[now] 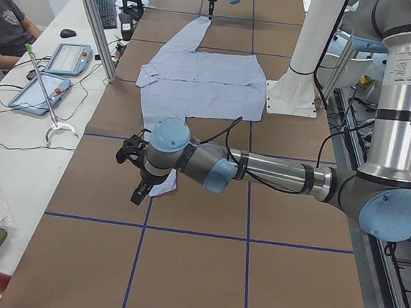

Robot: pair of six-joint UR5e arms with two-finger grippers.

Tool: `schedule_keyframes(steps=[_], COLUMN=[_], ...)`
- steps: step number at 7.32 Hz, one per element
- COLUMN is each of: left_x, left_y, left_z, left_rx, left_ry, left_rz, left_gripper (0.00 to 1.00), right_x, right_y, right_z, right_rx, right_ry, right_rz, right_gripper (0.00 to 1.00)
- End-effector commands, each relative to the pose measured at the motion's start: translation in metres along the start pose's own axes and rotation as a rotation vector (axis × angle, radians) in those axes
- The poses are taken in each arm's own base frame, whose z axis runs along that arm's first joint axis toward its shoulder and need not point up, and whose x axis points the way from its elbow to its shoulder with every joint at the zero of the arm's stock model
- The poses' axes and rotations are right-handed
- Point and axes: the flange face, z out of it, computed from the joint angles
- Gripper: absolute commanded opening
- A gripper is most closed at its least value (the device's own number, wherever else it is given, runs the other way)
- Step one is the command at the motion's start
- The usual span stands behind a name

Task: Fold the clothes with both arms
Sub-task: 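Lower the right gripper to the sleeve cuff nearest it and grasp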

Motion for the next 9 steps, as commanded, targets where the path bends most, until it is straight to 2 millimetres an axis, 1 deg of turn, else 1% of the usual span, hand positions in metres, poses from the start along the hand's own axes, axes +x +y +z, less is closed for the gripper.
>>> schedule_keyframes(steps=[1,3,4,5,6,7,8,9], left_x=[0.000,0.000,0.001,0.001,0.002,0.002,0.001,0.002], left_y=[-0.001,-0.002,-0.002,-0.005,-0.007,-0.007,-0.006,-0.007], left_z=[0.000,0.000,-0.001,-0.001,-0.002,-0.002,-0.001,-0.002], left_rx=[0.000,0.001,0.002,0.002,0.004,0.004,0.003,0.004], left_ry=[0.000,0.000,0.000,0.000,0.000,0.000,0.000,0.000], left_rz=[0.000,0.000,0.001,0.001,0.003,0.003,0.002,0.003], left_gripper=[1.00,1.00,1.00,1.00,1.00,1.00,1.00,1.00], right_x=[-0.005,-0.009,-0.009,-0.010,-0.011,-0.014,-0.012,-0.005], right_y=[0.001,0.000,0.000,-0.001,-0.002,-0.002,-0.003,-0.006], right_z=[0.007,0.008,0.008,0.008,0.007,0.006,0.000,-0.014], right_rx=[-0.014,-0.015,-0.016,-0.017,-0.015,-0.015,-0.008,0.005], right_ry=[-0.001,-0.003,-0.004,-0.007,-0.010,-0.017,-0.027,-0.053], right_rz=[-0.004,-0.009,-0.009,-0.010,-0.014,-0.020,-0.016,0.001], right_gripper=[0.55,0.53,0.44,0.29,0.21,0.16,0.14,0.11])
